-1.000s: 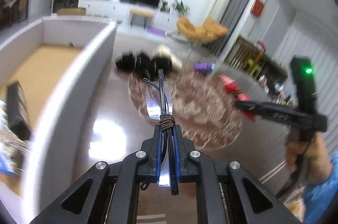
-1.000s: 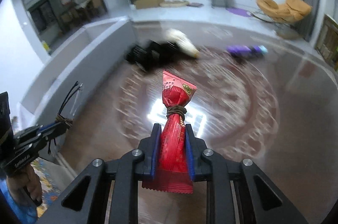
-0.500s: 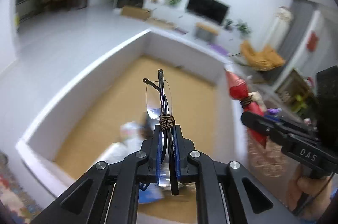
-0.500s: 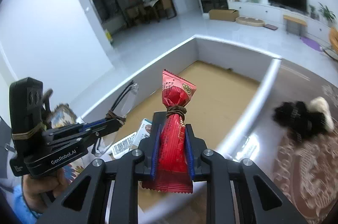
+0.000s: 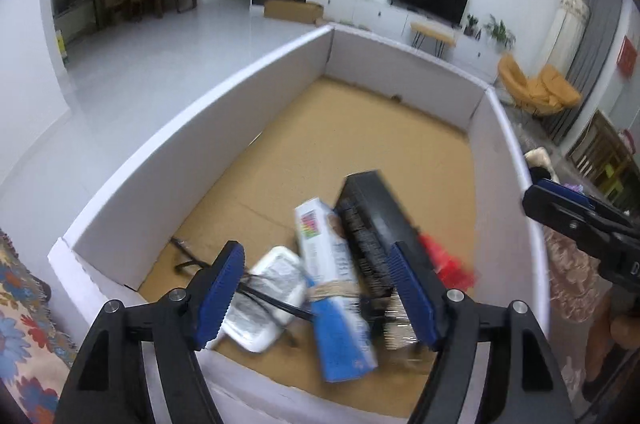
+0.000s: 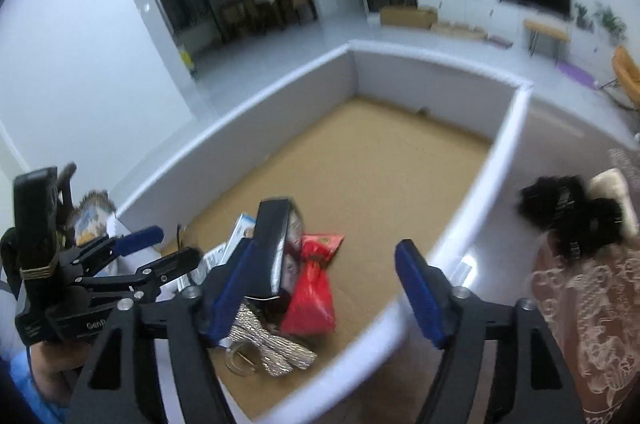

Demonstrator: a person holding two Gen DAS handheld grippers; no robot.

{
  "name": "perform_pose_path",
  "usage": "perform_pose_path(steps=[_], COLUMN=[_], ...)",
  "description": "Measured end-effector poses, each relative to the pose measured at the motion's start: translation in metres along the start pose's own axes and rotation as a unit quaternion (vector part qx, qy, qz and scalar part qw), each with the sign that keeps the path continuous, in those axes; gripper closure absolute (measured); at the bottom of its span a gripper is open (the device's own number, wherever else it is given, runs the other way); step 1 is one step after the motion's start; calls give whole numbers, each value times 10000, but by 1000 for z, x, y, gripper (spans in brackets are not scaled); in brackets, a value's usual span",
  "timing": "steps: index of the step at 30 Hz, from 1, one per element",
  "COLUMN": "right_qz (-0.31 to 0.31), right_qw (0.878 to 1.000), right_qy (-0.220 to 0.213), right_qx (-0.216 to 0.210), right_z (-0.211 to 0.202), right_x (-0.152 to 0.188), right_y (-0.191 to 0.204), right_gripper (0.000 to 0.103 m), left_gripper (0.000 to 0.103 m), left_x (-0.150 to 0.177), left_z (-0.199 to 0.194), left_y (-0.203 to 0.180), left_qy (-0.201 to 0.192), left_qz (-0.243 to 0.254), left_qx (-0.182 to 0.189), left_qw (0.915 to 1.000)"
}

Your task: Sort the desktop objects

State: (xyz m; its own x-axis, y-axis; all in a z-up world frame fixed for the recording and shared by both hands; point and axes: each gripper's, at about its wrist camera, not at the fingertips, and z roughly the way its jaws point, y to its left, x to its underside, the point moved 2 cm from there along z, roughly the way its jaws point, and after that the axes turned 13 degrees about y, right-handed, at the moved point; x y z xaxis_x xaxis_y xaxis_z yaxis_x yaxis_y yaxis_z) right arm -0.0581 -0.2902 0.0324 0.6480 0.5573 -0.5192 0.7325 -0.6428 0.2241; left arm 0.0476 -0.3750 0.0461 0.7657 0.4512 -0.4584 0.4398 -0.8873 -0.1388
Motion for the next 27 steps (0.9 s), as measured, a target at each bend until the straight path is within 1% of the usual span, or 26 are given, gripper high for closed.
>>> perform_pose_path(steps=[1,2,3,4,5,6,7,9,10,11,12,13,14,15,16,17,19,21,23,25,26,27], right_qz=[16,36,48,51,54,90,186,394,500,630,765,853,991,1142,1243,1392,1647,1789,1936,2041,2074,2107], right_qw=[9997,9988,9975,9954,9936,9913,9889,9841,9808,9755,9697,9664,9616,9574,9552,9526,9494,9487,9484,9480,9480,9474], right_qy=[-203,-424,-591,-748,-813,-794,-661,-336,-156,43,185,253,339,398,417,418,370,350,369,479,443,477], right_qx=[96,234,382,596,785,1047,1315,1701,1877,2108,2313,2413,2537,2624,2654,2674,2647,2585,2485,2394,2372,2362], right_z=[-12,-25,-36,-45,-50,-53,-54,-53,-53,-54,-57,-62,-68,-74,-80,-85,-95,-97,-94,-89,-89,-87], right_x=[7,17,28,42,51,69,88,118,132,149,165,176,188,198,205,214,231,238,242,244,243,243], right_y=[-8,-18,-26,-37,-49,-67,-89,-127,-145,-167,-188,-202,-219,-234,-244,-255,-271,-274,-281,-283,-285,-288], right_gripper=[15,7,3,2,2,2,2,2,2,2,2,2,2,2,2,2,2,2,2,1,1,0], left_gripper=[30,30,30,30,30,30,29,28,25,17,12,8,7,7,7,7,7,8,8,8,8,8], left_x=[3,5,10,17,24,30,43,57,68,82,90,101,112,124,131,140,150,147,136,125,118,119], left_z=[-7,-15,-22,-33,-42,-50,-60,-66,-68,-68,-65,-59,-50,-35,-28,-12,10,35,56,70,78,82], left_y=[-8,-21,-34,-52,-70,-86,-113,-151,-174,-199,-217,-237,-257,-277,-287,-299,-306,-309,-310,-307,-306,-307], left_qy=[-100,-199,-298,-433,-549,-652,-767,-804,-789,-721,-645,-555,-441,-282,-205,-105,25,160,255,295,321,327], left_qz=[22,81,179,323,459,603,860,1210,1424,1680,1864,2080,2321,2611,2757,2954,3125,3129,2991,2811,2702,2634], left_qx=[85,182,284,412,548,709,992,1348,1541,1735,1857,1965,1995,1907,1822,1652,1386,1167,1014,968,947,924], left_qw=[9999,9996,9990,9977,9959,9935,9884,9802,9746,9677,9626,9566,9510,9459,9436,9409,9397,9424,9485,9543,9576,9597])
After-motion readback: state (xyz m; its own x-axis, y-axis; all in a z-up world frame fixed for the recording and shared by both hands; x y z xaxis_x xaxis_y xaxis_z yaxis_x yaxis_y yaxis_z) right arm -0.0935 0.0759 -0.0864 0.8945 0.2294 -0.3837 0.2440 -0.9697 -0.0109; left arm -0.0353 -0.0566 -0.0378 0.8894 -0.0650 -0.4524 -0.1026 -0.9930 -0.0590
